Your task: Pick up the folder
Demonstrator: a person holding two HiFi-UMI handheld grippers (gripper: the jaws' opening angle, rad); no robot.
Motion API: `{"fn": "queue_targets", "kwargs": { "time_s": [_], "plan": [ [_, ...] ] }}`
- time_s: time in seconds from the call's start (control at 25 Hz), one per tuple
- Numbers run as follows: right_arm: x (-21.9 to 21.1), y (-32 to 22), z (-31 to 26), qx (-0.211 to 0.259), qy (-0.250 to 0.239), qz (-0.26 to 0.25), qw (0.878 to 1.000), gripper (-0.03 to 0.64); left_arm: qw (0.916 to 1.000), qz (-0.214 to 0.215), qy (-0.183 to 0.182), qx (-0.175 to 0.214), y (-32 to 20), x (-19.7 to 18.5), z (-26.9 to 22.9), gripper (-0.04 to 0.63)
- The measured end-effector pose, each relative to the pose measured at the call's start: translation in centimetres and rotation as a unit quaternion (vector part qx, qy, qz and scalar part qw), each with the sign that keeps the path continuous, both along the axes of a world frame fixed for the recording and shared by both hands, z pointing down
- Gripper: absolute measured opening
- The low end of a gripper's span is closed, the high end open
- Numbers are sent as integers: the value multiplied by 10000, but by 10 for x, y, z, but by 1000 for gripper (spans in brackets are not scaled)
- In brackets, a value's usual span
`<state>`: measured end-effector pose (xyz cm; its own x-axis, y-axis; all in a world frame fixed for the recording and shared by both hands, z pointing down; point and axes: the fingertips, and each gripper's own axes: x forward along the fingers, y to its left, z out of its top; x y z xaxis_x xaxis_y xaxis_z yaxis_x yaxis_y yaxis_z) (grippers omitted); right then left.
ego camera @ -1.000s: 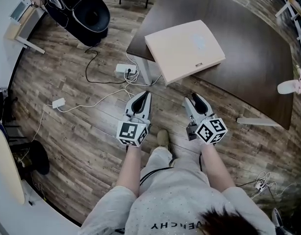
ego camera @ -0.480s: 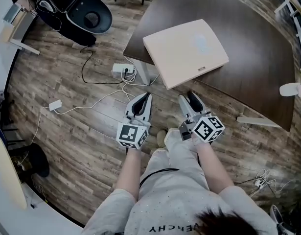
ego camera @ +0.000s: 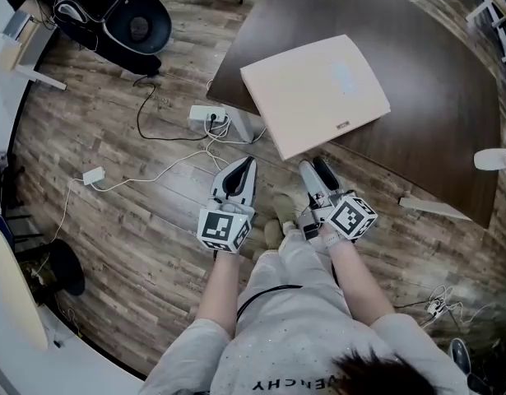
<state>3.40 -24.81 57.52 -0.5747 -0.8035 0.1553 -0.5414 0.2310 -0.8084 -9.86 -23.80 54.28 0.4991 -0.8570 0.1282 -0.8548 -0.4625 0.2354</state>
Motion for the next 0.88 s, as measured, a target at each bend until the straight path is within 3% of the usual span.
{"fn": "queue_targets", "kwargs": {
  "time_s": [0.88],
  "plan": [
    [-8, -49, 25, -569, -1194, 149, 9911, 396, 9998, -121, -16, -125, -30, 4, 17, -2]
  ]
}}
